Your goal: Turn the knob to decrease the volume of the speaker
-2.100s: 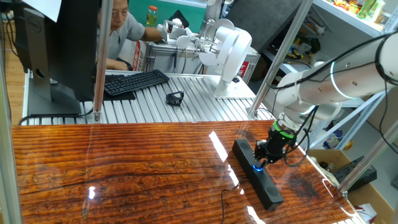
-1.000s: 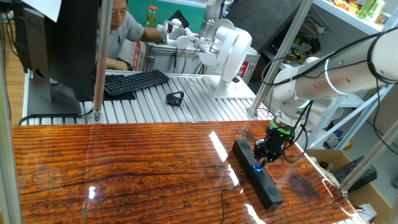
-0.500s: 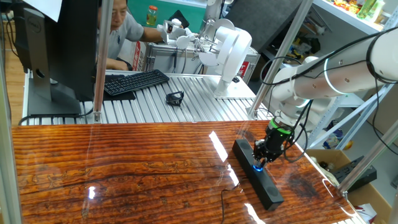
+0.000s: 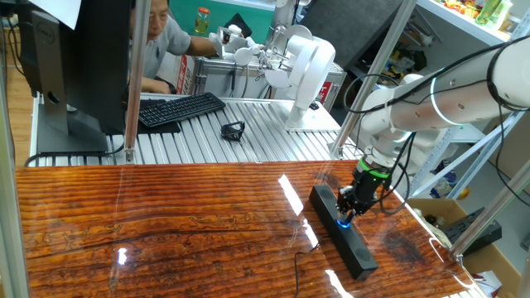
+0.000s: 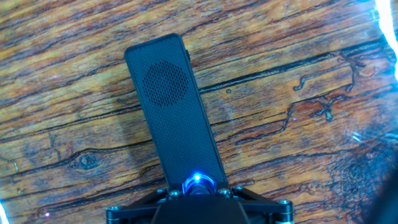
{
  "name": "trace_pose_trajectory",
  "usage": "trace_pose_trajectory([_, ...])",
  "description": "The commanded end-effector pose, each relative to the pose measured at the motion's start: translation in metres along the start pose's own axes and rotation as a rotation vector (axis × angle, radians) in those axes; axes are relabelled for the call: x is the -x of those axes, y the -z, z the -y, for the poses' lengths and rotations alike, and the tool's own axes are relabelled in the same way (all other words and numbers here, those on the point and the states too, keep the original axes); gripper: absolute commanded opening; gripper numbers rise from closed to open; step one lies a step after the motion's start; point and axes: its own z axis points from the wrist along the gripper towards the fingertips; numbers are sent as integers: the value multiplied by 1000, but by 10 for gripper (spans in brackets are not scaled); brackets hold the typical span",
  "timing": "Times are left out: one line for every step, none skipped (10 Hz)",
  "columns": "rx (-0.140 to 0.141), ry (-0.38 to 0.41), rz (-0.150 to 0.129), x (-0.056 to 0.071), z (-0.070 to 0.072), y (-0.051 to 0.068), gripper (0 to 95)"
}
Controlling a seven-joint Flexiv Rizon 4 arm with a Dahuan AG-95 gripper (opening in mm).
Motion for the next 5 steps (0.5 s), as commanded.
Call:
trace_pose_trajectory([-8, 37, 0, 0, 0, -1, 0])
trace_pose_trajectory([-9, 52, 0, 0, 0, -1, 0])
trace_pose_trajectory([-14, 73, 0, 0, 0, -1, 0])
trace_pose_trajectory([-14, 82, 0, 0, 0, -1, 0])
trace_pose_trajectory([-14, 108, 0, 0, 0, -1, 0])
